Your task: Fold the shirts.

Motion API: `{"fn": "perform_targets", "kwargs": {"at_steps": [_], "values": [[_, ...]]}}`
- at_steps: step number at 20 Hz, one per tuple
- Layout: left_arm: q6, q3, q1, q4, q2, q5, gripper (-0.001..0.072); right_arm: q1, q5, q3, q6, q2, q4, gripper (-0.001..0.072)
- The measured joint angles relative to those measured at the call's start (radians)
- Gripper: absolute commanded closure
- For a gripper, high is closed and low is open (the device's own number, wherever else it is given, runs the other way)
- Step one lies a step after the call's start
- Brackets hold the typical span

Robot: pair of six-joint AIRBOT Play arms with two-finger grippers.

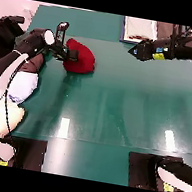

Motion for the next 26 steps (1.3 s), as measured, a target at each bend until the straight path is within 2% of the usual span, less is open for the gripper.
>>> {"fn": "perform_targets", "kwargs": {"at_steps": [1, 2, 9, 11, 15, 20, 23, 24, 25, 26], "values": [[0.0, 0.003, 0.001, -0.007, -0.006, 0.009, 0.0481, 0.0, 0.0, 0.0, 0.0, 0.0, 0.0, 0.0696], [0.0, 0.004, 0.001, -0.012, -0.01, 0.013, 0.0673, 0.0, 0.0, 0.0, 0.0, 0.0, 0.0, 0.0696], [0.0, 0.088, 0.003, 0.002, 0.059, -0.018, 0.0685, -0.008, -0.04, 0.002, 0.001, 0.082, 0.0, 0.0696], [0.002, 0.139, 0.003, 0.02, 0.142, -0.009, 0.0685, -0.025, -0.063, 0.002, 0.001, 0.127, 0.0, 0.0696], [0.06, 0.233, -0.01, 0.036, 0.359, 0.009, 0.0686, -0.09, -0.091, 0.002, 0.001, 0.236, 0.0, 0.0696], [0.122, 0.266, -0.144, 0.043, 0.523, -0.05, 0.0686, -0.19, -0.127, 0.002, 0.001, 0.335, 0.0, 0.0696], [0.147, 0.271, -0.297, 0.042, 0.507, -0.1, 0.0683, -0.227, -0.132, 0.002, 0.001, 0.361, 0.0, 0.0696], [0.163, 0.27, -0.35, 0.041, 0.489, -0.112, 0.0597, -0.233, -0.134, 0.002, 0.001, 0.365, 0.0, 0.0696], [0.188, 0.269, -0.408, 0.03, 0.467, -0.119, 0.0264, -0.238, -0.136, 0.002, 0.001, 0.369, 0.0, 0.0696], [0.211, 0.269, -0.456, 0.011, 0.446, -0.117, 0.0133, -0.242, -0.137, 0.002, 0.001, 0.372, 0.001, 0.0696]]}}
